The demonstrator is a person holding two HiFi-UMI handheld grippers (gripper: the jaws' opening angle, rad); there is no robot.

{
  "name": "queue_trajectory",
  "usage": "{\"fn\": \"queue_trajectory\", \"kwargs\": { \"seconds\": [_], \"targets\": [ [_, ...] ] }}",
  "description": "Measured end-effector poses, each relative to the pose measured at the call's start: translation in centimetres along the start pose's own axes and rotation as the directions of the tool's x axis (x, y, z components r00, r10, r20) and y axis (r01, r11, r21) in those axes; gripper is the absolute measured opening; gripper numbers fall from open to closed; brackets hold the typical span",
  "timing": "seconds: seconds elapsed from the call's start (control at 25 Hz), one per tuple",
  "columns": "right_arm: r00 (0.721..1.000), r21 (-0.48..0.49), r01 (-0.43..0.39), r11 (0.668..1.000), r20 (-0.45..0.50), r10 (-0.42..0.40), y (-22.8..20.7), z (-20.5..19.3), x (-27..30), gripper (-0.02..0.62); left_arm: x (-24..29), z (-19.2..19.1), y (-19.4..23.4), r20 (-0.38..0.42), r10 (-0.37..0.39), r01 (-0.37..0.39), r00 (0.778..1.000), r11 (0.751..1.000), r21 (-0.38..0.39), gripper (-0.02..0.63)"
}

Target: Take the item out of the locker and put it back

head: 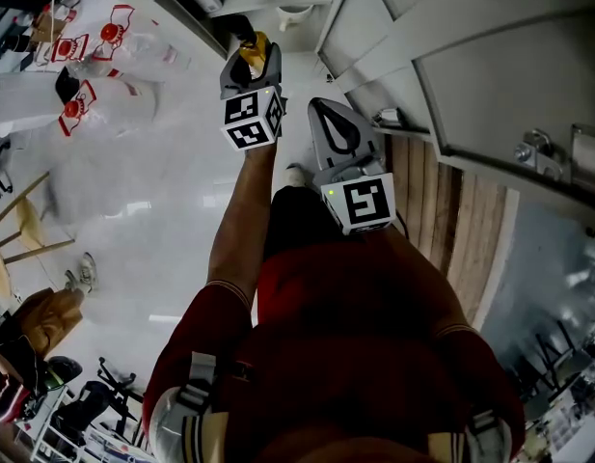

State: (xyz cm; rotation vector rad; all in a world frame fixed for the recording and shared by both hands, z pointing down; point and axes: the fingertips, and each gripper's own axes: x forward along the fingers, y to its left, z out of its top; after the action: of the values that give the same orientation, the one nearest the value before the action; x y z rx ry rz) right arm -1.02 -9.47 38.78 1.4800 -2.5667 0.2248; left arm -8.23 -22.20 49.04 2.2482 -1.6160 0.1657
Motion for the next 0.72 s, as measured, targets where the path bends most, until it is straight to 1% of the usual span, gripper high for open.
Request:
{"fn": "queue_trajectory", "kwargs": {
  "seconds": [0.16,0.52,0.72],
  "targets": [
    [0.999,-0.016,-0.031,0.999,0.020,0.032,0.5,-0.7,0.6,-0.003,0.5,-1.3,0.6,0.008,0.013,-0.013,1.000,1.000,-0.017,0.204],
    [0.998,-0.026,-0.060,0.998,0.020,0.061,0.4,-3.3,1.9,-0.003,1.4,-3.4,1.6,0.028,0.037,-0.036,0.999,0.999,-0.040,0.204],
    [0.995,-0.032,-0.086,0.996,0.046,0.087,0.5,-4.7,2.8,-0.003,2.0,-4.8,2.3,0.039,0.048,-0.046,0.998,0.997,-0.056,0.204]
  ]
}}
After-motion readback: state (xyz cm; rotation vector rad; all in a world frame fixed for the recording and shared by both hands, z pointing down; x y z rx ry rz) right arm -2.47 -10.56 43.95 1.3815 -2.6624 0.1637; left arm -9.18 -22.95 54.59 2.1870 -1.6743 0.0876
